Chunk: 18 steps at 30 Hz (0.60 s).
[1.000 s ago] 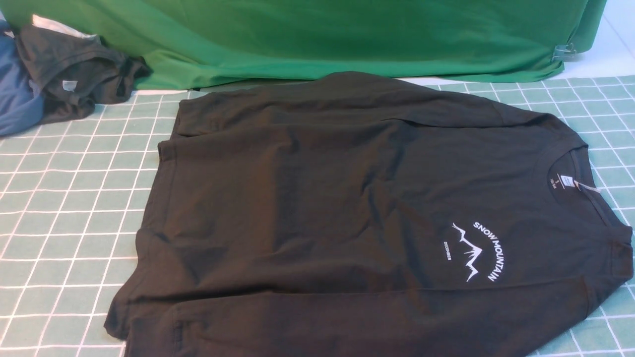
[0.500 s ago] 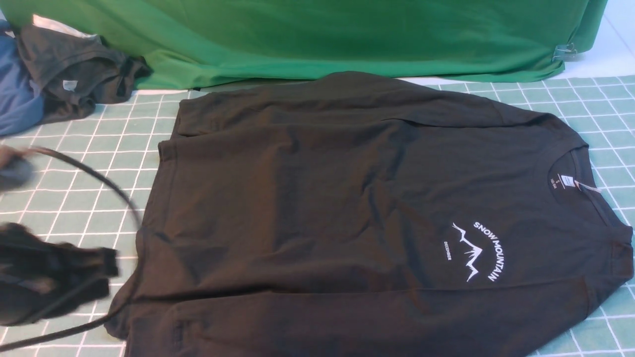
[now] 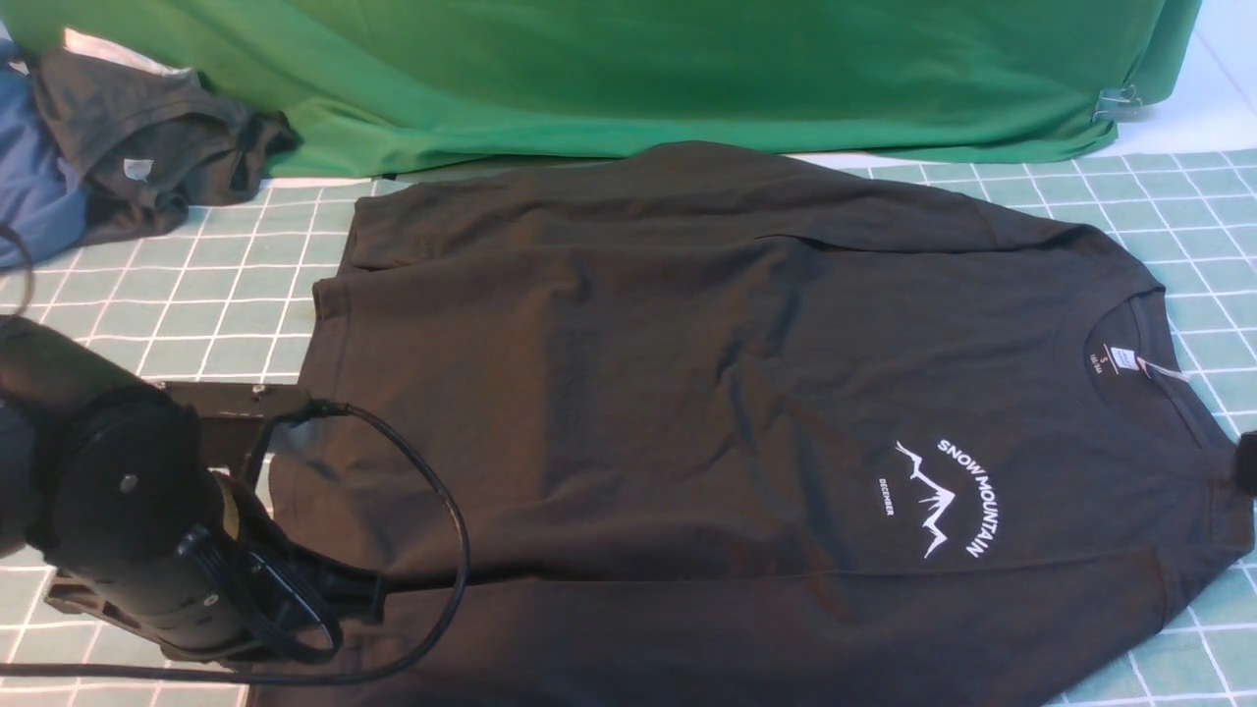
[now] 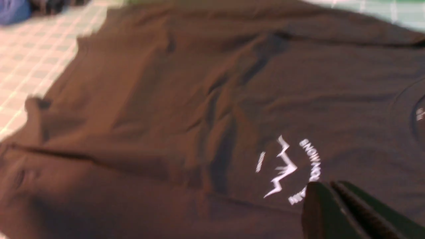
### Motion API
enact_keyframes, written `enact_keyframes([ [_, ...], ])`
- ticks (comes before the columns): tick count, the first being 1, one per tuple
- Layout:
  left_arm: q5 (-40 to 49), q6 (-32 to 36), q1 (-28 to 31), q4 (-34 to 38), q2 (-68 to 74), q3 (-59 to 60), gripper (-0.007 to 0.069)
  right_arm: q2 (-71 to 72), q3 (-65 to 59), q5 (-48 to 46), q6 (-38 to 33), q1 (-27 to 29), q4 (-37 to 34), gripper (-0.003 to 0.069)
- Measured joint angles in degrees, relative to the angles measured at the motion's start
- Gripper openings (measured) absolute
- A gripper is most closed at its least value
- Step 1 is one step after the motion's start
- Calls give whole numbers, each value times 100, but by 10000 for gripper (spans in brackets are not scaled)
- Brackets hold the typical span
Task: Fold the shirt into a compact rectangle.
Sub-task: 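Grasp the left edge of the dark T-shirt lying flat on the table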
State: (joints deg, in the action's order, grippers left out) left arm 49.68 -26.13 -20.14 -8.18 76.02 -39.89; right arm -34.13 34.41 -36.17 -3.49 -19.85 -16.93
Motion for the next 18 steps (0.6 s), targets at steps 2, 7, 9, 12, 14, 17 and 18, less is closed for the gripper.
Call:
enact_keyframes([
  [2,-116,-27,200,30,91,0,7,0,11,66,-8,-82,-5,25],
  [7,-428,833,1047,740,219,11,11,0,29,210,-20,-142,-17,25],
  [9,-480,1084,1161,953,233,11,10,0,29,222,-20,-142,-23,25],
  [12,-516,1547,1219,1312,280,50,16,0,29,300,-20,-142,-23,26],
  [14,-561,1676,1209,1307,303,141,27,0,29,323,-20,-142,-28,27],
  [17,-924,1782,1209,1104,371,448,90,0,29,359,-20,-144,-28,25],
  [18,-1011,1782,1209,1048,381,511,114,0,29,364,-20,-144,-28,25],
])
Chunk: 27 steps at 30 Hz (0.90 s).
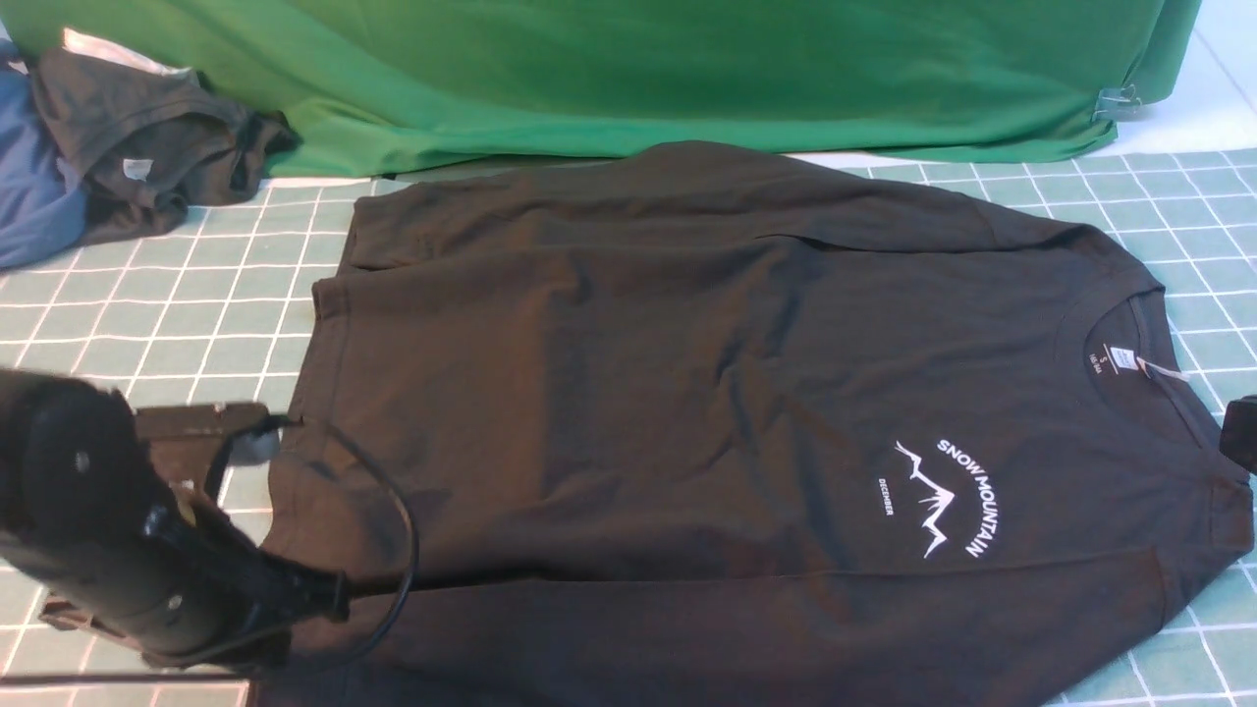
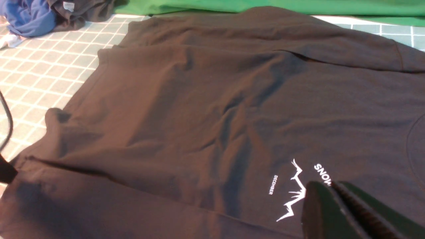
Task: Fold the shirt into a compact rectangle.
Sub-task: 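Grasp the left edge of the dark T-shirt lying flat on the table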
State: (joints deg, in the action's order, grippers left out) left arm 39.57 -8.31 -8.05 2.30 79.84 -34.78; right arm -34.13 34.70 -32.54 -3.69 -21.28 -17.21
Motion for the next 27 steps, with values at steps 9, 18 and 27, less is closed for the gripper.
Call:
enact_keyframes([
  [9,-960,0,0,-77,13,242,430,0,0,19,0,0,-11,24],
  [18,-1151,0,0,-29,419,242,458,0,0,29,0,0,-11,24],
  [27,-875,19,-8,171,464,194,156,0,-12,10,0,0,-16,24],
])
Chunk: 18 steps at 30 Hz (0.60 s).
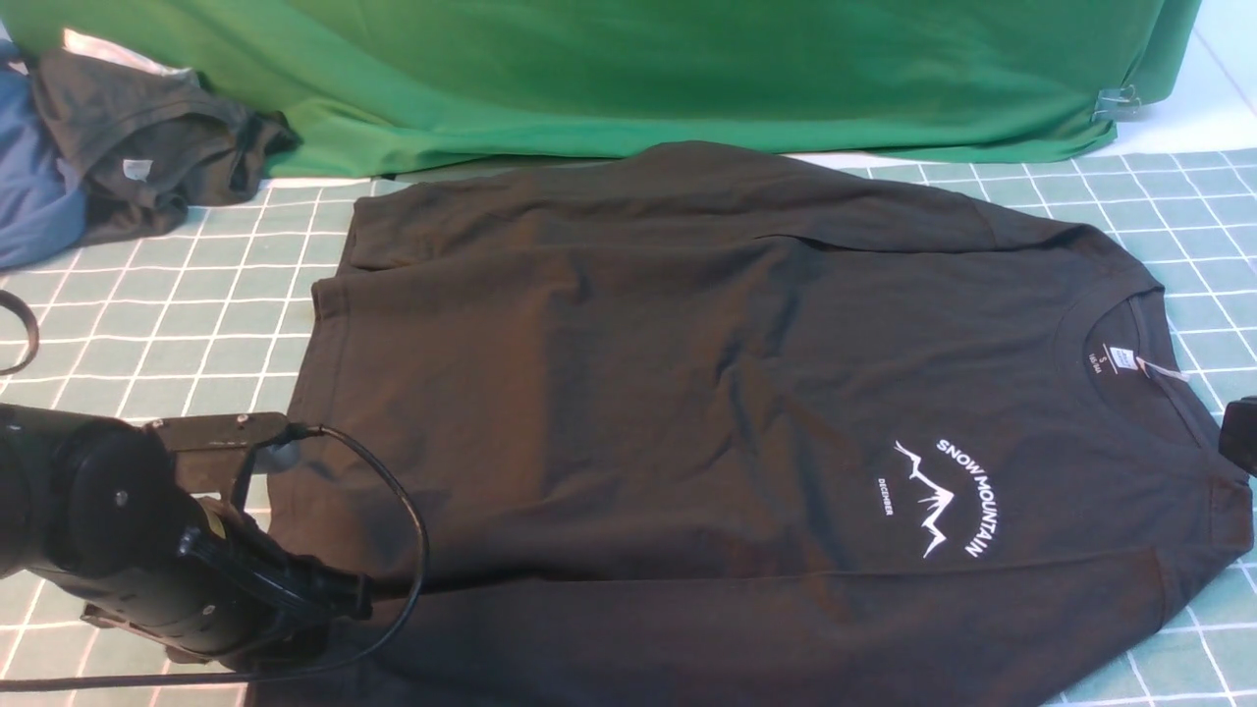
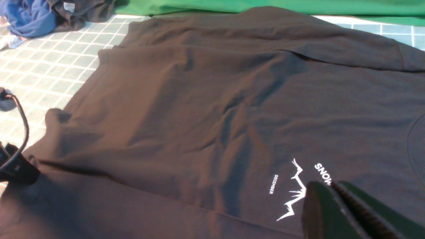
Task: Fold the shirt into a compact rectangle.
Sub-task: 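Grasp the left edge of the dark T-shirt lying flat on the table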
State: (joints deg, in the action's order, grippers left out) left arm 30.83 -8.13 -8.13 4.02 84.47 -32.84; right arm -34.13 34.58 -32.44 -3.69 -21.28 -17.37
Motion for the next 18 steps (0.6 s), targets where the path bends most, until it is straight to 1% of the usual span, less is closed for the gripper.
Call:
enact_keyframes([
  [2,76,39,1,56,0,-16,77,0,-4,5,0,0,0,24],
  [3,139,51,1,75,0,-17,49,0,-4,5,0,0,0,24],
  [6,348,70,1,92,-5,-37,16,0,-4,9,0,0,0,24],
  [14,884,81,1,246,-5,-75,13,0,-4,71,0,0,0,24],
  [17,1076,88,1,277,-5,-79,35,0,-4,150,0,0,0,24],
  [18,1126,92,1,284,-5,-83,52,0,-4,179,0,0,0,24],
])
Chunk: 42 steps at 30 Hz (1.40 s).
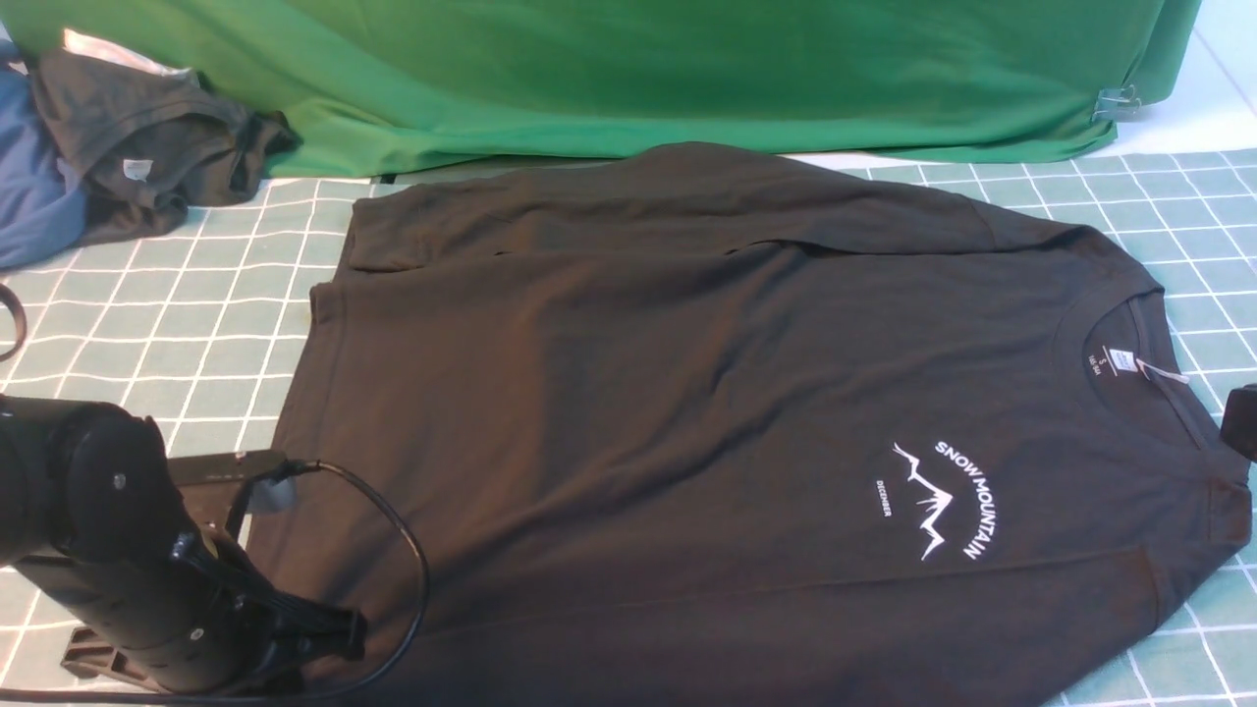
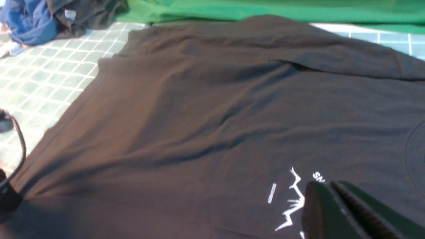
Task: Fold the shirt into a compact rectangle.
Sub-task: 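Grasp the left edge of the dark T-shirt lying flat on the table, then fold the left side of the black T-shirt inward over its body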
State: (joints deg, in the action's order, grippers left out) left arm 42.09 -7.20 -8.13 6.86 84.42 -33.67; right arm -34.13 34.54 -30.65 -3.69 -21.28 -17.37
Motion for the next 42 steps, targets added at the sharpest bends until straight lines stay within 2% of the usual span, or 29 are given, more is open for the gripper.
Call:
enact_keyframes([
  [2,68,0,0,0,0,0,87,0,0,5,0,0,0,24],
  [7,187,118,6,-74,0,0,298,0,0,17,0,0,0,23],
  [8,190,118,6,-74,0,0,306,0,0,17,0,0,0,23],
  [9,274,211,6,-26,0,0,358,0,0,27,0,0,0,23],
  [12,420,386,6,116,0,0,409,0,0,40,0,0,0,23],
  [14,463,446,6,157,0,0,414,0,0,40,0,0,0,23],
  [20,664,464,6,235,0,6,325,0,0,44,0,0,-2,27],
  [23,830,465,6,283,0,6,226,0,0,44,0,0,-2,29],
  [27,1078,531,6,276,6,6,158,0,0,51,0,0,-7,29],
  [32,1260,632,6,244,-298,-165,32,0,0,63,0,0,-7,31],
  [42,1277,720,6,240,-944,-393,6,0,0,166,0,0,-7,37],
])
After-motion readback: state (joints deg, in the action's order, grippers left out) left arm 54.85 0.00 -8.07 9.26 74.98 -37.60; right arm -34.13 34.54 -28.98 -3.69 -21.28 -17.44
